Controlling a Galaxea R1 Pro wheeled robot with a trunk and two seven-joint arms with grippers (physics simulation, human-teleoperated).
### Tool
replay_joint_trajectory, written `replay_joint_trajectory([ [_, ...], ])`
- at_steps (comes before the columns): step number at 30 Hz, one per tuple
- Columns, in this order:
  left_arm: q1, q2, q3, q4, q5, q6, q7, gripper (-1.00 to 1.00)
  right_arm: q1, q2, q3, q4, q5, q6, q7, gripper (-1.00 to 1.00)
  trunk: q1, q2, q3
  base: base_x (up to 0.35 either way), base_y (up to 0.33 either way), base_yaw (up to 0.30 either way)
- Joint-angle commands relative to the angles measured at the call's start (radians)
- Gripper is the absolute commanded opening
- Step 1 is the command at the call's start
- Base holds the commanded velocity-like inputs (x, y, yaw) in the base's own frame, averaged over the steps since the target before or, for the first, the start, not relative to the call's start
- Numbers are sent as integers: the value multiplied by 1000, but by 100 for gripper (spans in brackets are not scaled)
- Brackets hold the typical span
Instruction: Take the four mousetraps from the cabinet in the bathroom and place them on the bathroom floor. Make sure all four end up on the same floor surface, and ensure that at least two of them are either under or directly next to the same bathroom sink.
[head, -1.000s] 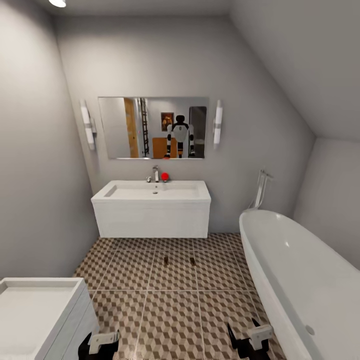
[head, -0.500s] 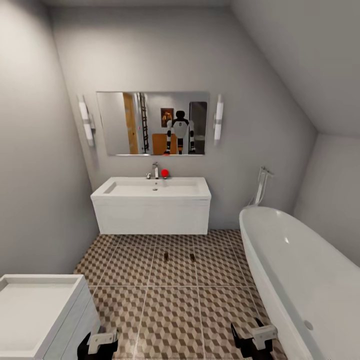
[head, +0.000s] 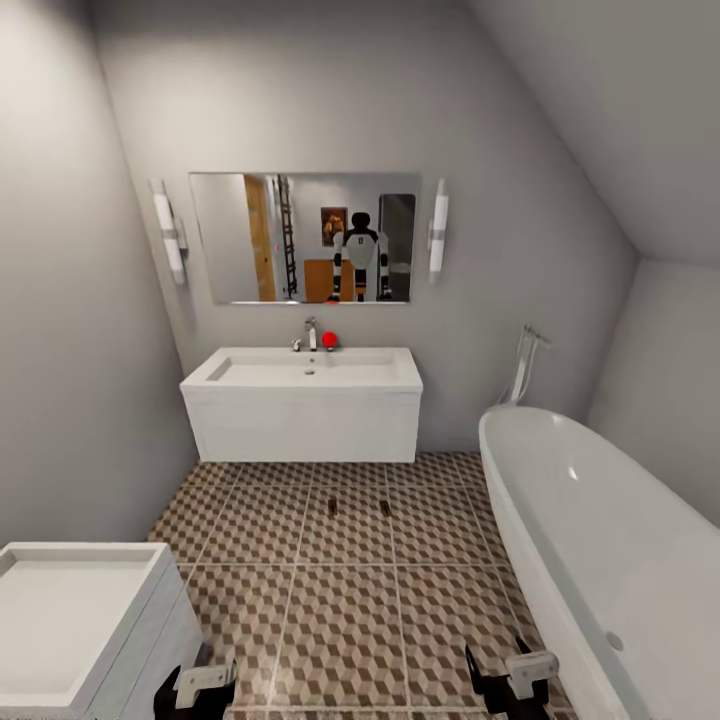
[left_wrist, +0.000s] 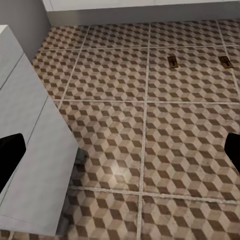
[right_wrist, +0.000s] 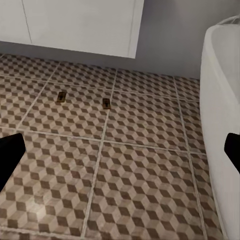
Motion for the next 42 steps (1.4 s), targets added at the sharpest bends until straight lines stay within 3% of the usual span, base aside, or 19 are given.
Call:
replay_joint_trajectory([
  [1, -2, -1, -9, 3, 6, -5, 2, 100, -1, 0, 3, 1, 1, -3, 0, 100, 1, -2, -4, 0, 0, 0],
  [24, -2, -2, -9, 3, 6, -5, 2, 100, -1, 1, 3, 1, 1, -2, -2, 100, 1, -2, -40, 0, 0, 0],
  [42, -2, -4, -9, 3, 6, 9, 5, 100, -1, 6, 3, 1, 1, -1, 0, 100, 1, -2, -43, 0, 0, 0],
])
